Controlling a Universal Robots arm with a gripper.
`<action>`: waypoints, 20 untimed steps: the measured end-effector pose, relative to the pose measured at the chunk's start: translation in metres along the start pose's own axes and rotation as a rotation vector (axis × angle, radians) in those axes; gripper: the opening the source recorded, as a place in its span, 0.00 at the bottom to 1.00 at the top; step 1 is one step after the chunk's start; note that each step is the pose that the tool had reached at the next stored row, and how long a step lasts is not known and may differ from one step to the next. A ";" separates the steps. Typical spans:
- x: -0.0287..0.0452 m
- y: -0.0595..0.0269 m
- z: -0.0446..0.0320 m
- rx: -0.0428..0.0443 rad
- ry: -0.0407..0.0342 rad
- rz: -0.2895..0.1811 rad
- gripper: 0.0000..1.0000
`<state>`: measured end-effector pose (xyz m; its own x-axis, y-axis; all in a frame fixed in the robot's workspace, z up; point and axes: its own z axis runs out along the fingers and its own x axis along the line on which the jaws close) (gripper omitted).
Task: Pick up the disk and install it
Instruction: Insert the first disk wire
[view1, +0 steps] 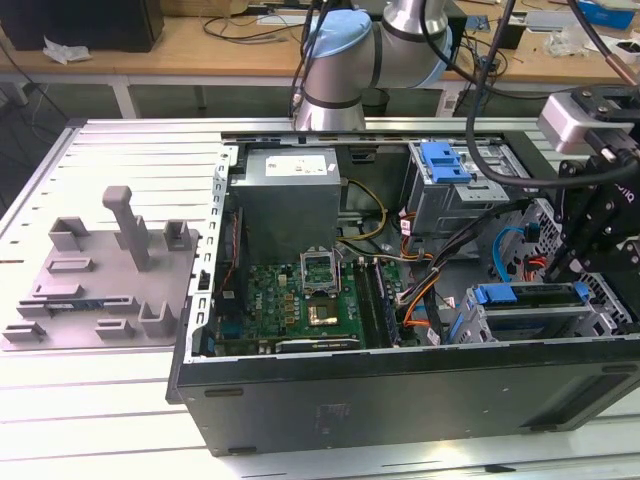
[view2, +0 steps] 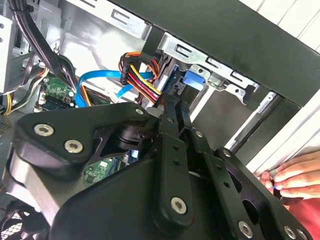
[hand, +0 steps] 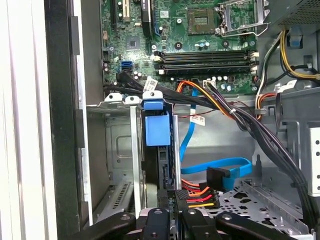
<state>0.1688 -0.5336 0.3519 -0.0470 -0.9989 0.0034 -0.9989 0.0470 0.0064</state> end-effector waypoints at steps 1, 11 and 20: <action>0.0000 0.0000 0.0000 0.0001 0.0000 -0.002 0.16; 0.0024 0.0027 0.0000 0.0082 -0.0008 -0.033 0.16; 0.0035 0.0028 0.0001 0.0125 -0.0011 -0.045 0.16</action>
<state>0.1658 -0.5370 0.3518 -0.0022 -1.0000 0.0023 -1.0000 0.0021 -0.0059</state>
